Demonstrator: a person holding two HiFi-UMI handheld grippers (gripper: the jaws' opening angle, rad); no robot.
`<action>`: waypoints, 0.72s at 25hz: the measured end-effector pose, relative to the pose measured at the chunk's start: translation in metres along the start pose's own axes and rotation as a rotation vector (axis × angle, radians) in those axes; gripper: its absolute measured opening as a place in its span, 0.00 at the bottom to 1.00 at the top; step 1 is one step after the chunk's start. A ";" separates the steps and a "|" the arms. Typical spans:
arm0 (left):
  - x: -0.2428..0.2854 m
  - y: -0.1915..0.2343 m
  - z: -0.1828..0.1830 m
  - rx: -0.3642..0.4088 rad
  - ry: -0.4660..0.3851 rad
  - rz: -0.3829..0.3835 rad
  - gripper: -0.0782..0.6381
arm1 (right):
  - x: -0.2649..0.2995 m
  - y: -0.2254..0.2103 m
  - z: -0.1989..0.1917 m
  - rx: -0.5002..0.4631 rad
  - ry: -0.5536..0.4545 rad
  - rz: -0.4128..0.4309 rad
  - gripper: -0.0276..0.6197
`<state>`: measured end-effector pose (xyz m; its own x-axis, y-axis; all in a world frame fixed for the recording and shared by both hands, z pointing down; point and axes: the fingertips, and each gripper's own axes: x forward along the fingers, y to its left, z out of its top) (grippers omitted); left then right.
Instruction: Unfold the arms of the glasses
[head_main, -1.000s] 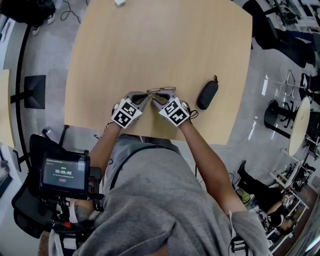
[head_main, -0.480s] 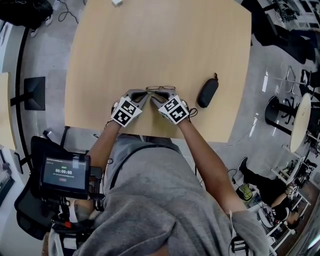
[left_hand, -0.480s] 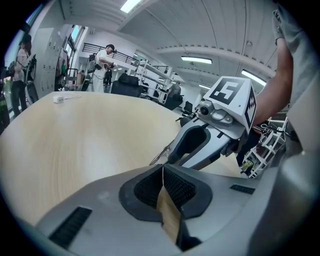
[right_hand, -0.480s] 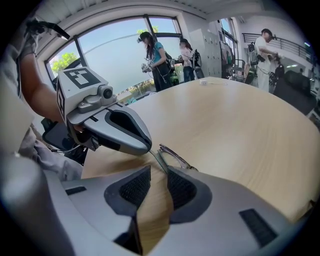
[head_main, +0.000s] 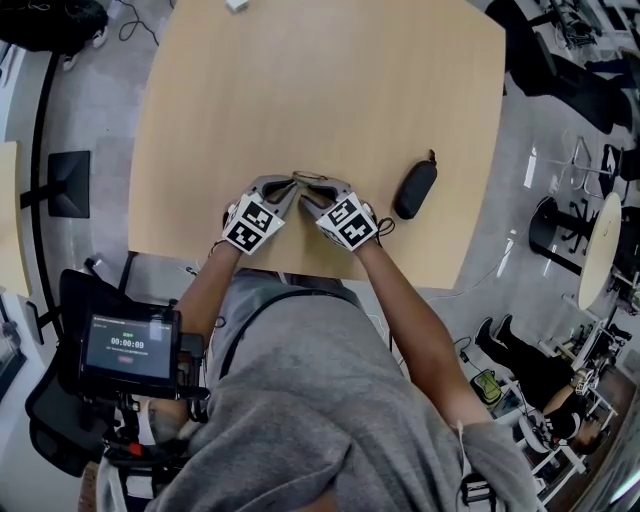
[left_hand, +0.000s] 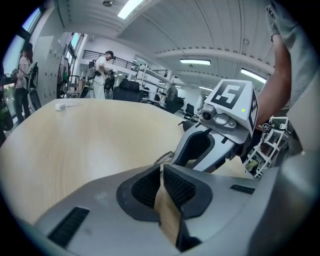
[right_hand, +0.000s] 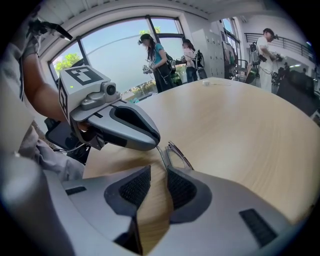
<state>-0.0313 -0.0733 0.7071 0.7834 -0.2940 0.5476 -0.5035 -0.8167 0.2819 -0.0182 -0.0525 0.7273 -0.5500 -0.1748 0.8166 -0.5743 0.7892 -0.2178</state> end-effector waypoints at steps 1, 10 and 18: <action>0.001 0.002 0.003 0.001 -0.004 -0.002 0.12 | 0.000 -0.001 0.000 -0.003 0.001 -0.001 0.21; 0.020 -0.004 0.001 0.049 0.085 -0.173 0.12 | 0.028 -0.002 -0.002 -0.015 0.014 0.085 0.20; 0.025 -0.021 0.034 0.050 0.074 -0.214 0.12 | 0.004 0.000 -0.007 -0.035 0.088 0.171 0.20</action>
<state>0.0115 -0.0802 0.6880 0.8405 -0.0762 0.5365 -0.3089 -0.8808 0.3589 -0.0163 -0.0487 0.7349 -0.5817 0.0146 0.8132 -0.4543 0.8235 -0.3398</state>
